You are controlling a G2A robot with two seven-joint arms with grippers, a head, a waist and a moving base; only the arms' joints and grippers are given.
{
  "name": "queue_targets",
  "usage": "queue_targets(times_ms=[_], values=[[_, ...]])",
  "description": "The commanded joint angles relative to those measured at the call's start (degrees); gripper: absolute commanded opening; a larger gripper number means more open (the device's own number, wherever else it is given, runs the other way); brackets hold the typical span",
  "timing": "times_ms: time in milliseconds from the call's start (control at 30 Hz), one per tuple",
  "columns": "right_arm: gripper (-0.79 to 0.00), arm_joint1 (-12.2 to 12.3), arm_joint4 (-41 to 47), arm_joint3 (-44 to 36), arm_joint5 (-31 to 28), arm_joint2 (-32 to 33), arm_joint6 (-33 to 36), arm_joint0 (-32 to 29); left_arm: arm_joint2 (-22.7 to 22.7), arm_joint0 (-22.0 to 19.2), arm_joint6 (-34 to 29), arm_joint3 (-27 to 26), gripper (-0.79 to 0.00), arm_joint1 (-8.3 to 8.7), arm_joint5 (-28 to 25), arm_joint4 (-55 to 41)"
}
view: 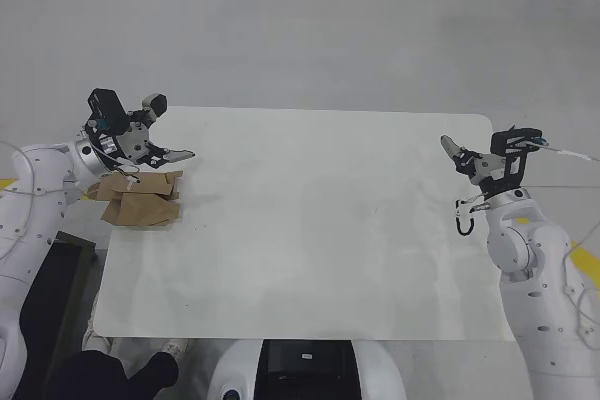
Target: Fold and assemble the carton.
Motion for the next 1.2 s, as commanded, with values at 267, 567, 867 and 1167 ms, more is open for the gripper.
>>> queue_targets(times_ms=[267, 567, 867, 1167], values=[[0.000, 0.0, 0.0, 0.0, 0.0, 0.0, 0.0, 0.0, -0.1, 0.1, -0.2, 0.0, 0.000, 0.00, 0.3, -0.2], [0.000, 0.0, 0.0, 0.0, 0.0, 0.0, 0.0, 0.0, -5.8, 2.6, -4.9, -1.1, 0.000, 1.58, -0.8, -5.7], [0.000, 0.0, 0.0, 0.0, 0.0, 0.0, 0.0, 0.0, -10.1, 4.0, -11.8, 2.3, 0.000, 3.36, -4.8, -14.1], [0.000, 0.0, 0.0, 0.0, 0.0, 0.0, 0.0, 0.0, -11.5, 5.6, -19.1, 5.5, 0.000, 5.82, -4.8, -22.1]])
